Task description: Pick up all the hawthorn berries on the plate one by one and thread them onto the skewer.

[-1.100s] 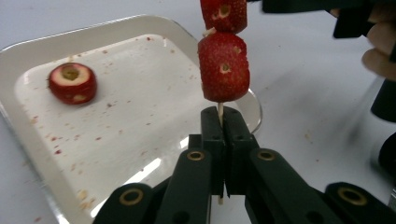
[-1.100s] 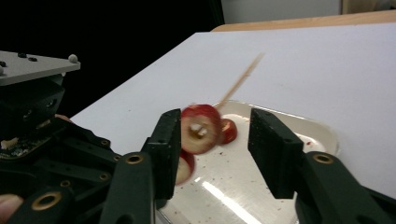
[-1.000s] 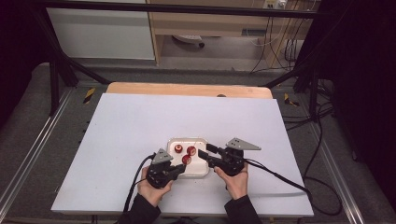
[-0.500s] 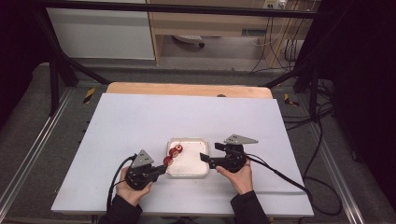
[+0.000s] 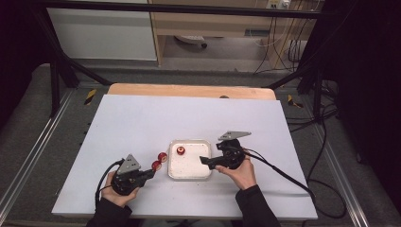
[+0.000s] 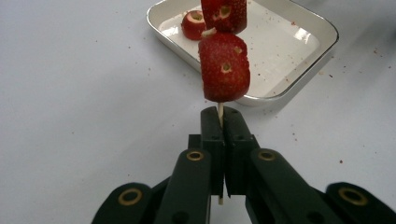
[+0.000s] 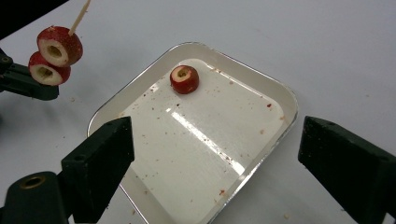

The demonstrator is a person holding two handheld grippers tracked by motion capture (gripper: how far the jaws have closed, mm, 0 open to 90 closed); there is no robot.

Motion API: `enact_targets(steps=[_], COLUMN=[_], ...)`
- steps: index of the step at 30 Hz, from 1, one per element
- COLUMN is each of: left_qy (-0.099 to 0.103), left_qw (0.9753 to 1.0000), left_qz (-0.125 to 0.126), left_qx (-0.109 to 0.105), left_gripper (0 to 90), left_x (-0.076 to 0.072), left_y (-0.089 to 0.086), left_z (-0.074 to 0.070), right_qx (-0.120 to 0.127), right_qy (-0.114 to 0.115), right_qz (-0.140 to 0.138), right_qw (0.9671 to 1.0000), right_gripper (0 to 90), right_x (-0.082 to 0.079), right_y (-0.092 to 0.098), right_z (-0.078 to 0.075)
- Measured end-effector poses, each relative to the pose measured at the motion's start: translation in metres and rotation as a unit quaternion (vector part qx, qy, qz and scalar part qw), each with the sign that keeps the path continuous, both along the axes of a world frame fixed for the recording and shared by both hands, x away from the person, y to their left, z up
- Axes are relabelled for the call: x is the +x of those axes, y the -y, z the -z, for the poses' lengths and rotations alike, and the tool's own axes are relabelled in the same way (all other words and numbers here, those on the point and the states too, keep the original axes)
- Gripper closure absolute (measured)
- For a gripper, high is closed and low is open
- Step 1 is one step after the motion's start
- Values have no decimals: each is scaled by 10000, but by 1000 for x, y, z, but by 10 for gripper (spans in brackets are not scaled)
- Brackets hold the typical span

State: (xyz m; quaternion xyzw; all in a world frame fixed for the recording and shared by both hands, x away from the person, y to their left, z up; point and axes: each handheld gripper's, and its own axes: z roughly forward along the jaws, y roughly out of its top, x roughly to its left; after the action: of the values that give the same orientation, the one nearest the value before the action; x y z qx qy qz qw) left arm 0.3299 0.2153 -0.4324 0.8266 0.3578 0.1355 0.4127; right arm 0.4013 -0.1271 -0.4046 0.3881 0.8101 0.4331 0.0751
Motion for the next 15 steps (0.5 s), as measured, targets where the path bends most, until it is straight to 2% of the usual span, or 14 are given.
enact_targets(steps=[8,15], left_qy=[-2,-17], left_qw=[10000,10000], left_qz=[-5,-89], left_qx=[35,11], left_gripper=[883,882], left_x=[0,2], left_y=[-7,-17], left_z=[3,4], right_qx=[-340,-580], right_qy=[-38,-118], right_qz=[-189,-269], right_qw=[9992,9979], right_gripper=[104,117], right_x=[11,24], right_y=[-18,-34], right_z=[-15,-17])
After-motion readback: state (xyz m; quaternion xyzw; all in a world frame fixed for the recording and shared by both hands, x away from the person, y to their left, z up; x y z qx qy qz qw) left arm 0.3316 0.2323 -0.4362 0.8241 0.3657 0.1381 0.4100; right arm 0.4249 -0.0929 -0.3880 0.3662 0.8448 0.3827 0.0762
